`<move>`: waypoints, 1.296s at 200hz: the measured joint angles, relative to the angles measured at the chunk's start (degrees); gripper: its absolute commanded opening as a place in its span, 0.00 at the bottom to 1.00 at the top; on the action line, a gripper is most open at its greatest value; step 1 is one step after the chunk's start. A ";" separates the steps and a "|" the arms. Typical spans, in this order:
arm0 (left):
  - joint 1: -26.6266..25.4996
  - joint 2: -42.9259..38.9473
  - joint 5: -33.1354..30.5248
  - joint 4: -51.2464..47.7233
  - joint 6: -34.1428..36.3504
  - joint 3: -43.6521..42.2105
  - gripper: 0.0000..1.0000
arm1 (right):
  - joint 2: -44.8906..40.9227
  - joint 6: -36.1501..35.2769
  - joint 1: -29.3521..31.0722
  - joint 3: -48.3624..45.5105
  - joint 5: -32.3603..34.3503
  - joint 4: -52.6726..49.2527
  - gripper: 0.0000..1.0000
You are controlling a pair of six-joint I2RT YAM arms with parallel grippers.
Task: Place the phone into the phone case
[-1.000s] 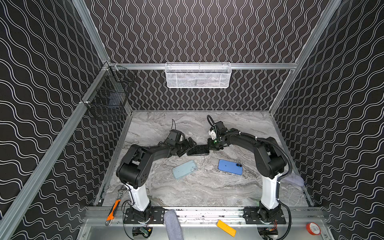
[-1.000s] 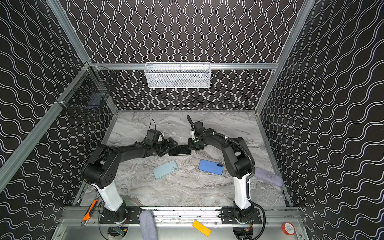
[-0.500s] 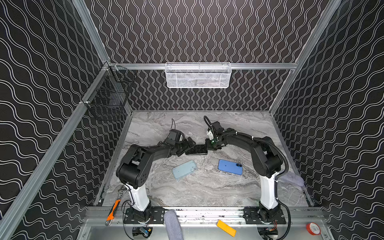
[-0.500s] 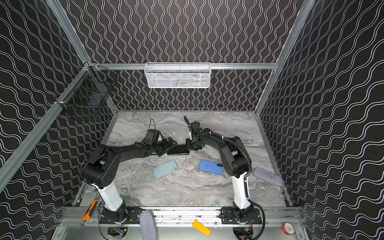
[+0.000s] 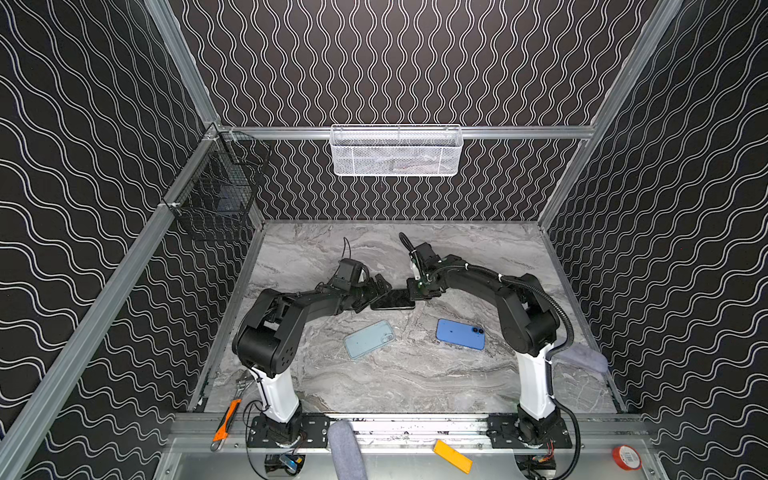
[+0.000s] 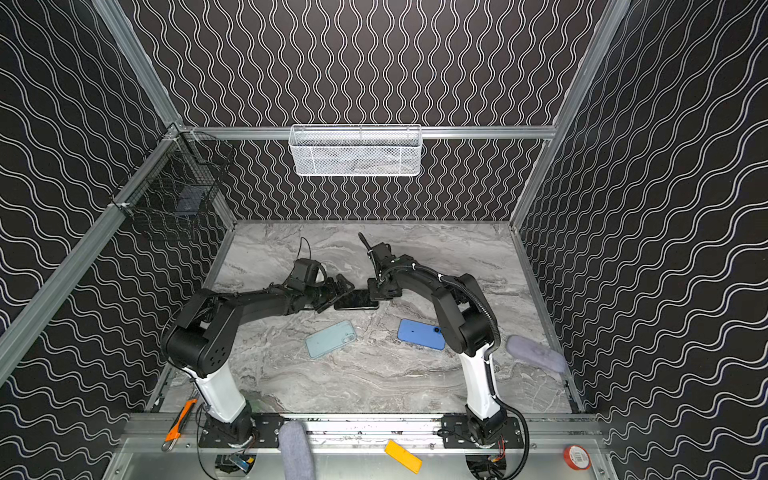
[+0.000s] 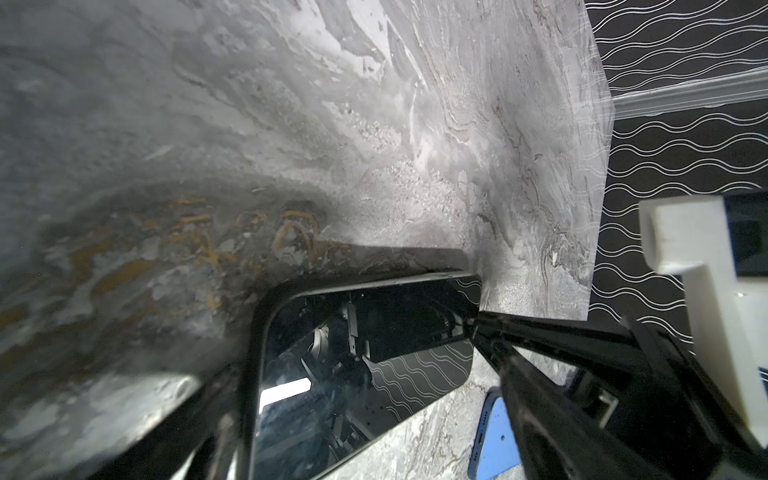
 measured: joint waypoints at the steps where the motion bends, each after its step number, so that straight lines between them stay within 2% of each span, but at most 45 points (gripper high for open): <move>1: 0.00 0.00 -0.02 0.00 0.00 0.00 0.98 | 0.02 0.00 0.00 0.00 0.02 0.02 0.11; 84: 0.37 -0.28 -4.63 -0.70 0.37 0.04 0.98 | 2.45 0.22 1.38 -0.87 3.04 12.72 0.11; 164: 0.35 -0.28 -4.04 -0.11 0.20 -0.13 0.99 | 4.31 0.20 2.58 -1.51 8.11 22.16 0.10; 179: 0.28 -0.28 -2.56 0.20 0.09 -0.22 0.98 | 5.79 0.20 3.80 -2.51 5.84 25.29 0.10; 240: 0.42 -1.27 -1.27 -0.35 -0.26 -1.22 0.98 | 4.31 0.96 4.52 -3.78 0.26 23.67 0.10; 259: 0.42 -1.29 -0.48 -0.42 -0.26 -1.25 0.98 | 3.17 1.38 3.54 -3.89 -2.54 21.77 0.13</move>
